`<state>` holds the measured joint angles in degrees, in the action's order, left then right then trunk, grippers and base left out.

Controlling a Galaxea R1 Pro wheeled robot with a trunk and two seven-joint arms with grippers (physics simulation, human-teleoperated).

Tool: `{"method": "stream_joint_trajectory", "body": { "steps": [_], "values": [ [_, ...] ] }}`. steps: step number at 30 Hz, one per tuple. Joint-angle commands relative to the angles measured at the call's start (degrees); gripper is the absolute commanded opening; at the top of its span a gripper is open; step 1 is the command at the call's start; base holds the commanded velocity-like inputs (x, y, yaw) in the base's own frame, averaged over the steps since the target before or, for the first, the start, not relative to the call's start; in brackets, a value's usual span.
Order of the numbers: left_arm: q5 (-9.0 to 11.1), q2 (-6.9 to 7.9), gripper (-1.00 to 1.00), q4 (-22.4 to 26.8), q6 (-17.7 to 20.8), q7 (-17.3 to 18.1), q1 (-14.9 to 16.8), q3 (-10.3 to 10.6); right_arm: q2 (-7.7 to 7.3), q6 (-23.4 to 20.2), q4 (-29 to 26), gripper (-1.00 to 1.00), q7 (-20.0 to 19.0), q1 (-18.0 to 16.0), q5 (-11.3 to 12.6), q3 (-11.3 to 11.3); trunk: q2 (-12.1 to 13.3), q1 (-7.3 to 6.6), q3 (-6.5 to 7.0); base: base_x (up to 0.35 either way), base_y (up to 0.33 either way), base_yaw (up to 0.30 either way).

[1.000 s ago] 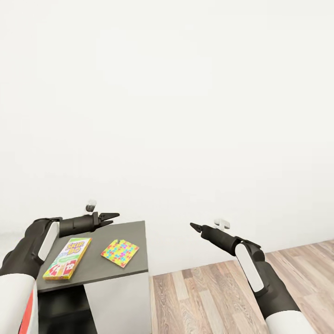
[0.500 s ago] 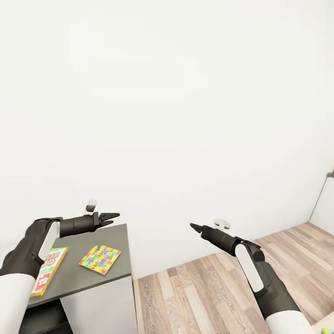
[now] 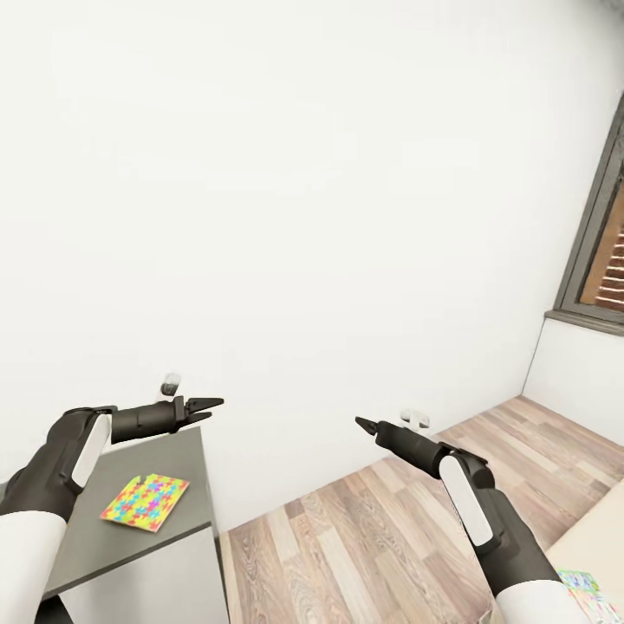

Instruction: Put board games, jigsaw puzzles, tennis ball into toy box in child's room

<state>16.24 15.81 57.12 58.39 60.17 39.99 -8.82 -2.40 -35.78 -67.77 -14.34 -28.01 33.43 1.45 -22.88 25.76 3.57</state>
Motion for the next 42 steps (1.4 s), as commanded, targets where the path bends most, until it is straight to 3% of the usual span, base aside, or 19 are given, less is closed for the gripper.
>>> {"method": "stream_joint_trajectory", "body": {
  "steps": [1, 42],
  "values": [
    [-0.07, 0.01, 1.0, 0.01, 0.23, 0.21, 0.0, -0.06, -0.03, -0.18, 0.01, 1.0, -0.07, -0.03, 0.06, 0.05, -0.04, 0.02, -0.03, 0.0, 0.0, -0.284],
    [-0.07, 0.01, 1.0, -0.01, 0.23, 0.16, 0.0, -0.06, -0.23, -0.09, 1.24, 1.0, 0.1, -0.03, 0.06, 0.05, -0.04, 0.02, -0.03, 0.0, 0.0, -0.284]
  ]
}}
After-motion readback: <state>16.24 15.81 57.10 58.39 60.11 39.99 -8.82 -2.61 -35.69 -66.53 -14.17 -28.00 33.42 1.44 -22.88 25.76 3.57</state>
